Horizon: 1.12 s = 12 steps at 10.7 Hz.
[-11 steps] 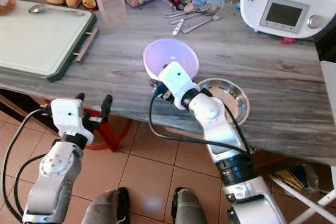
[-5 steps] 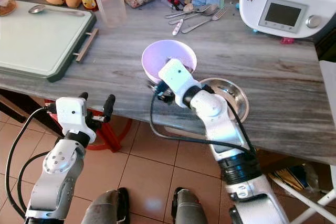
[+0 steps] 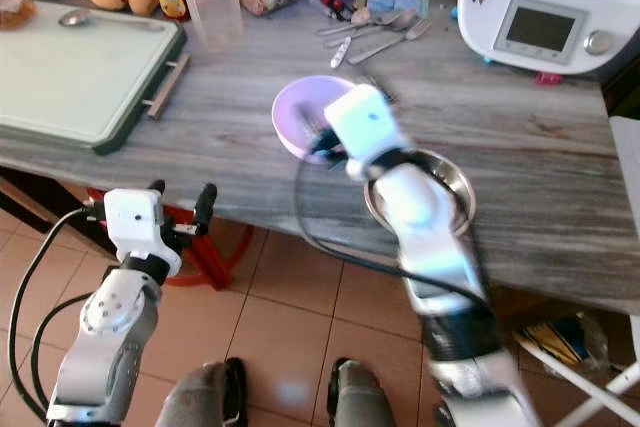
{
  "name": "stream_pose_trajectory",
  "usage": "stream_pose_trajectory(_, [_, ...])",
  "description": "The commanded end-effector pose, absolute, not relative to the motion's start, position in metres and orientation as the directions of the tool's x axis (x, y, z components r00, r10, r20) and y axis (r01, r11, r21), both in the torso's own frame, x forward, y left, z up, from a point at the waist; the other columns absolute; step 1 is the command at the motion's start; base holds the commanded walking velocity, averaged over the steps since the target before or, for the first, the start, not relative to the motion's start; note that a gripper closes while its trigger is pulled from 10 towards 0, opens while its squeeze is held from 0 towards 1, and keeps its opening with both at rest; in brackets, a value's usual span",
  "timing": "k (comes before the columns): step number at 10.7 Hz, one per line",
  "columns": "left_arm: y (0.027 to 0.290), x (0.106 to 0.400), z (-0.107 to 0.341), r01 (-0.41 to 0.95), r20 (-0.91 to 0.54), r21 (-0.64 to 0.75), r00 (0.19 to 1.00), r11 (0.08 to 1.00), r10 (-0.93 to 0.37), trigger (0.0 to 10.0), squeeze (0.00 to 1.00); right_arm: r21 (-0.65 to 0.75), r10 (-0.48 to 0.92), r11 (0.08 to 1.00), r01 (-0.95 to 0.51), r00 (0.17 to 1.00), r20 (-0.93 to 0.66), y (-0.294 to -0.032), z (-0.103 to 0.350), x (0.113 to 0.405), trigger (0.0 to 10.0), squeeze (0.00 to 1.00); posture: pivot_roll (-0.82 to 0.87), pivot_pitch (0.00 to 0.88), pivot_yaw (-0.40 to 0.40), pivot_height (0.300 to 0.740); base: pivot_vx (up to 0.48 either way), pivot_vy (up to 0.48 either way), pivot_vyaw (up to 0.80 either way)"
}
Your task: Setting the table
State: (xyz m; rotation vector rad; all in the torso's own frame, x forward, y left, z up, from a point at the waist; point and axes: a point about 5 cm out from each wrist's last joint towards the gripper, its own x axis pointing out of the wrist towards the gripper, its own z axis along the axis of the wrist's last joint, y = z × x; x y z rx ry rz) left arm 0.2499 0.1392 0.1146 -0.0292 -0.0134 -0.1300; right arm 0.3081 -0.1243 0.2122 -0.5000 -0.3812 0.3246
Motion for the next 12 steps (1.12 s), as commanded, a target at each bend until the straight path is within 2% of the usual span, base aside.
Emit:
stream_pose_trajectory(1, [0.140, 0.246, 0.116, 0.145, 0.022, -0.028, 0.989, 0.989, -0.145, 10.0, 0.00, -0.521, 0.320, 0.846, -0.109, 0.887, 0.334, -0.139, 0.216, 0.297, 10.0, 0.00, 0.00, 0.174, -0.012, 0.740, 0.000, 0.000, 0.00])
stream_pose_trajectory(3, [0.142, 0.241, 0.121, 0.185, 0.054, -0.064, 0.982, 0.981, -0.181, 10.0, 0.00, -0.499, 0.200, 0.867, -0.020, 0.930, 0.310, -0.158, 0.200, 0.283, 10.0, 0.00, 0.00, 0.182, -0.016, 0.740, 0.000, 0.000, 0.00])
stream_pose_trajectory(4, [0.144, 0.238, 0.121, 0.197, 0.050, -0.040, 0.980, 0.980, -0.195, 10.0, 0.00, -0.509, 0.142, 0.860, 0.024, 0.948, 0.286, -0.164, 0.185, 0.267, 10.0, 0.00, -0.01, 0.185, -0.015, 0.740, 0.000, 0.000, 0.00])
stream_pose_trajectory(6, [0.148, 0.236, 0.119, 0.222, 0.037, -0.043, 0.975, 0.974, -0.221, 10.0, 0.00, -0.516, 0.086, 0.856, 0.027, 0.977, 0.195, -0.170, 0.165, 0.255, 10.0, 0.00, -0.01, 0.188, -0.012, 0.740, 0.000, 0.000, 0.00])
stream_pose_trajectory(10, [0.145, 0.233, 0.118, 0.225, 0.030, -0.062, 0.974, 0.972, -0.223, 10.0, 0.00, -0.472, 0.007, 0.881, 0.039, 0.995, 0.095, -0.179, 0.149, 0.251, 10.0, 0.00, -0.01, 0.196, -0.012, 0.740, 0.000, 0.000, 0.00])
stream_pose_trajectory(12, [0.143, 0.235, 0.119, 0.226, 0.032, -0.067, 0.974, 0.972, -0.225, 10.0, 0.00, -0.385, -0.040, 0.922, 0.042, 0.999, 0.011, -0.182, 0.141, 0.258, 10.0, 0.00, -0.01, 0.204, -0.013, 0.740, 0.000, 0.000, 0.00])
